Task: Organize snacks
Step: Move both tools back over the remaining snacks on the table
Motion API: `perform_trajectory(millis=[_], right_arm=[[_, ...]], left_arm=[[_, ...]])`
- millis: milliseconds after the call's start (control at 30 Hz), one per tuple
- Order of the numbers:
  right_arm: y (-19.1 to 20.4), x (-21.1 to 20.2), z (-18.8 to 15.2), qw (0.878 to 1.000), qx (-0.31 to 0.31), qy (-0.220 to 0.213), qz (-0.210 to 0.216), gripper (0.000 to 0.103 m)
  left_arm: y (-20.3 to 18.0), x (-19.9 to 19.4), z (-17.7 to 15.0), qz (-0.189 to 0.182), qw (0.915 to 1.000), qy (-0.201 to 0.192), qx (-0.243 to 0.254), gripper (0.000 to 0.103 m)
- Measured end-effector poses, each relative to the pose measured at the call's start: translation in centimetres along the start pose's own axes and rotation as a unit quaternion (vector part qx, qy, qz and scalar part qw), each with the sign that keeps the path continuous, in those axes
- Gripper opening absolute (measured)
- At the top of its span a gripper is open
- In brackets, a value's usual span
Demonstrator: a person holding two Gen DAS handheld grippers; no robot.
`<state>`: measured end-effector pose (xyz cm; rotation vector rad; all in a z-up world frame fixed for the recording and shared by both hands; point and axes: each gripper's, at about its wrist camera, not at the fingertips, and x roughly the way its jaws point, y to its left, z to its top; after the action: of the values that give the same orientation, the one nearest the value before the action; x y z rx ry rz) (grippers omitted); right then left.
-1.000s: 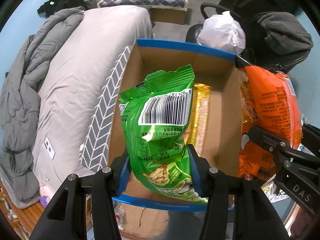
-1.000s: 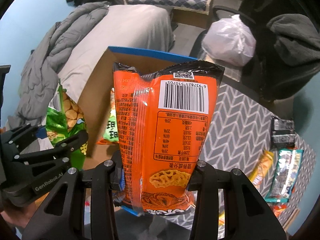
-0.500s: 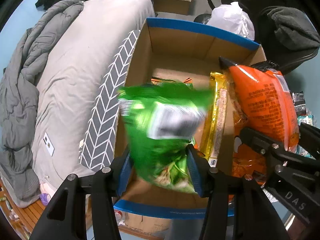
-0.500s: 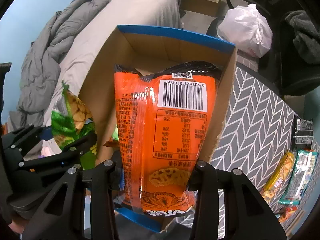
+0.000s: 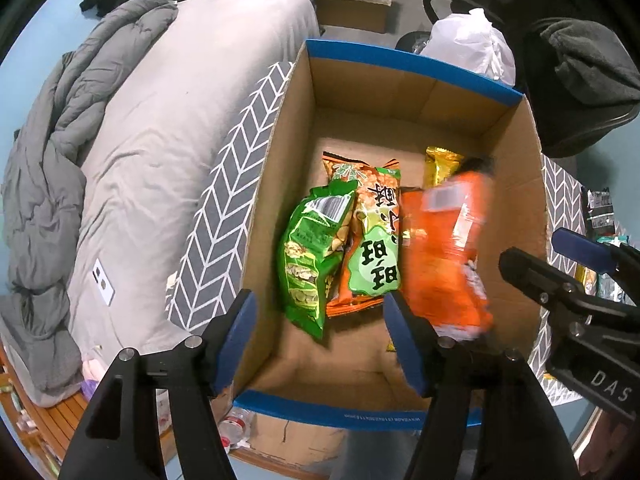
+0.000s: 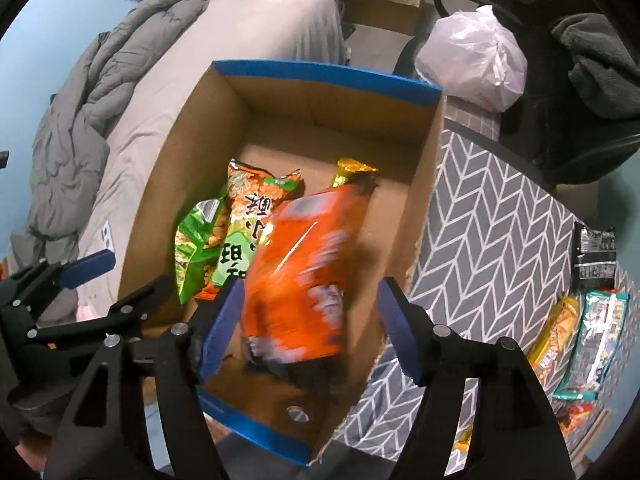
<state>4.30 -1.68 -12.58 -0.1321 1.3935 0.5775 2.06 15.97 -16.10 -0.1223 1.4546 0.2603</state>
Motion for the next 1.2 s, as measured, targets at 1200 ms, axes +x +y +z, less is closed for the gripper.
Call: perform_trajectory(millis=[1200], right_arm=[[-11.7,-7.9,-7.8,0.991,0.089,-0.044,-0.089,0.08]], left_arm=[[-12.4,-5.0,-1.6,-0.03,0.9923,-0.014,0.12,0.071]])
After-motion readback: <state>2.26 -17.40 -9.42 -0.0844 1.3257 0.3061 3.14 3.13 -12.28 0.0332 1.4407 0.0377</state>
